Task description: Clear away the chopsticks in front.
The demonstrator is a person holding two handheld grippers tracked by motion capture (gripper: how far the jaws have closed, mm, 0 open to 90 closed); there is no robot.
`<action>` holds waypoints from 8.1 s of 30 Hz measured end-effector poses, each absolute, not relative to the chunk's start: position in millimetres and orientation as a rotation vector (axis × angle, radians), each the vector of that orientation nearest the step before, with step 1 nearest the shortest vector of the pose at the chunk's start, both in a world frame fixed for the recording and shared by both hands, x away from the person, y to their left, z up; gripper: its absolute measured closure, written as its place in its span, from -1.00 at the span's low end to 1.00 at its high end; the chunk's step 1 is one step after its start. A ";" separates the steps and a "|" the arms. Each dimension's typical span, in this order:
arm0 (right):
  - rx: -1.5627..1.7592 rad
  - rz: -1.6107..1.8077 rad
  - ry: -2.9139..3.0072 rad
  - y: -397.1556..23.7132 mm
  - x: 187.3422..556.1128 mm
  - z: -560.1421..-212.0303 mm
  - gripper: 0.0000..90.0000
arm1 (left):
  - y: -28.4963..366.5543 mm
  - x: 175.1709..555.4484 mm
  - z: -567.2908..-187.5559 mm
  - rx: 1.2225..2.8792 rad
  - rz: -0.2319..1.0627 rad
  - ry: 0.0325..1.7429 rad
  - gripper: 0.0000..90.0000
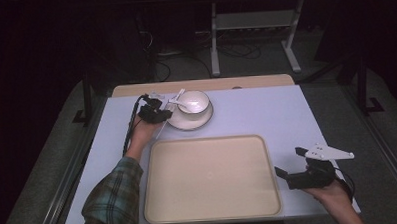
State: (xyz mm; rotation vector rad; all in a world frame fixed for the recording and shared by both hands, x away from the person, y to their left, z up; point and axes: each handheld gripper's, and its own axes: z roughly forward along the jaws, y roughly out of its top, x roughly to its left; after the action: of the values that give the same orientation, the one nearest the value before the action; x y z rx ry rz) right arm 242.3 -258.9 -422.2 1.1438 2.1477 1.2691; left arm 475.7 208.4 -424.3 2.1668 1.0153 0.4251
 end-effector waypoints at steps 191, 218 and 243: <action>1.122 1.279 2.143 -256.3 241.3 -419.9 -1.00 | 187.1 318.7 -439.8 2.279 0.069 0.937 0.81; 1.124 1.283 2.142 -256.6 242.0 -420.0 -1.00 | 136.5 363.7 -416.5 2.228 0.052 0.763 0.99; 1.127 1.292 2.139 -258.6 241.4 -419.8 -1.00 | 80.9 405.6 -441.1 2.300 0.069 0.724 0.99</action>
State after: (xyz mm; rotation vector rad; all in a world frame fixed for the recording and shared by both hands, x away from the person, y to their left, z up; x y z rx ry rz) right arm 241.4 -258.6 -419.8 1.1265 2.1393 1.2920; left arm 405.6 80.9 -441.1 2.2996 0.7243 0.0690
